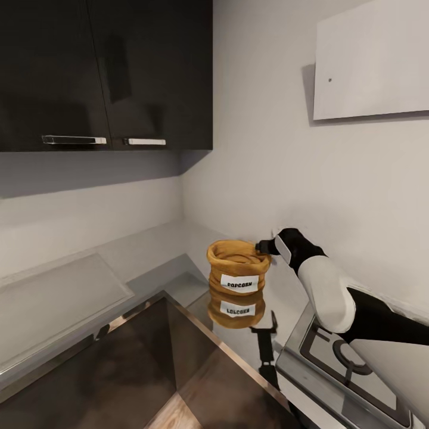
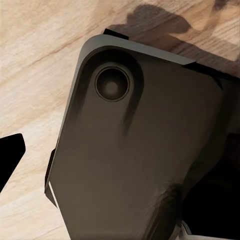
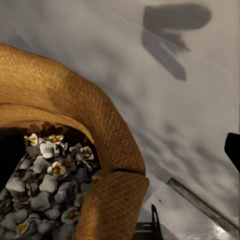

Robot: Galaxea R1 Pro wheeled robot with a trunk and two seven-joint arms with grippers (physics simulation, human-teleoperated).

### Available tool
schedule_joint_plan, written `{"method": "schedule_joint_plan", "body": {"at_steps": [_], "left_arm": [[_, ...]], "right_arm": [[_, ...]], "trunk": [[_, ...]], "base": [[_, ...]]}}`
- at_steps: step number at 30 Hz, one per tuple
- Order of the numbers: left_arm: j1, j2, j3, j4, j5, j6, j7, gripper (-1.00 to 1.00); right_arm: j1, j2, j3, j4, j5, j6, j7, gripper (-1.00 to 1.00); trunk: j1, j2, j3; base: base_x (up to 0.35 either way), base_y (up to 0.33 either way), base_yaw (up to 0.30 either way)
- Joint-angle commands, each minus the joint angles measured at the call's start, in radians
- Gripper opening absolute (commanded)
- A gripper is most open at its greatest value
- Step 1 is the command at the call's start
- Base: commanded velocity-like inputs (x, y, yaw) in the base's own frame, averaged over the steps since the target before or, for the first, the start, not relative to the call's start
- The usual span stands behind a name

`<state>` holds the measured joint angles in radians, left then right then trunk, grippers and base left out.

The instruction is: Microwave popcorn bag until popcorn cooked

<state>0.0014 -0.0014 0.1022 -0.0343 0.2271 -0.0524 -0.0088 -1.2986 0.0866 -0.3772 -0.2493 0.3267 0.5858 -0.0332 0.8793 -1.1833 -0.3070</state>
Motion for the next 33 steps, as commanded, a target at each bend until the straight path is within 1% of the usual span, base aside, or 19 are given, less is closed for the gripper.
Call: {"method": "schedule_joint_plan", "body": {"at_steps": [1, 3, 4, 6, 11, 18, 23, 33], "left_arm": [[0.0, 0.0, 0.008, -0.001, 0.0, -0.001, -0.001, 1.0], [0.0, 0.0, 0.008, -0.001, 0.0, -0.001, -0.001, 1.0], [0.0, 0.0, 0.008, -0.001, 0.0, -0.001, -0.001, 1.0], [0.0, 0.0, 0.008, -0.001, 0.0, -0.002, -0.001, 1.0], [0.0, 0.0, 0.008, -0.001, 0.0, -0.002, -0.001, 1.0], [0.0, 0.0, 0.008, -0.001, 0.0, -0.001, -0.001, 1.0], [0.0, 0.0, 0.008, -0.001, 0.0, -0.002, -0.001, 1.0], [0.0, 0.0, 0.008, -0.001, 0.0, -0.002, -0.001, 1.0]], "right_arm": [[-0.001, 0.001, -0.007, -0.002, 0.01, 0.028, 0.0, 1.0], [-0.001, 0.001, -0.006, -0.004, 0.016, 0.101, -0.001, 1.0], [-0.001, 0.002, -0.005, -0.006, 0.017, 0.122, -0.002, 1.0], [-0.001, 0.002, -0.005, -0.006, 0.018, 0.137, -0.002, 1.0], [-0.001, 0.002, -0.005, -0.004, 0.018, 0.141, -0.002, 1.0], [0.0, 0.005, -0.006, 0.003, 0.006, 0.125, -0.008, 1.0], [0.03, 0.005, -0.006, 0.004, 0.006, 0.1, -0.007, 1.0], [0.035, 0.004, -0.006, 0.004, 0.009, 0.1, -0.005, 1.0]], "trunk": [[0.0, -0.001, -0.001], [0.0, -0.001, -0.001], [0.0, -0.001, -0.001], [0.0, -0.001, -0.001], [0.0, -0.001, -0.001], [0.0, -0.001, -0.001], [0.0, -0.001, -0.001], [0.0, -0.001, -0.001]], "base": [[0.0, 0.0, 0.0], [0.0, 0.0, 0.0], [0.0, 0.0, 0.0], [0.0, 0.0, 0.0], [0.0, 0.0, 0.0], [0.0, 0.0, 0.0], [0.0, 0.0, 0.0], [0.0, 0.0, 0.0]]}}
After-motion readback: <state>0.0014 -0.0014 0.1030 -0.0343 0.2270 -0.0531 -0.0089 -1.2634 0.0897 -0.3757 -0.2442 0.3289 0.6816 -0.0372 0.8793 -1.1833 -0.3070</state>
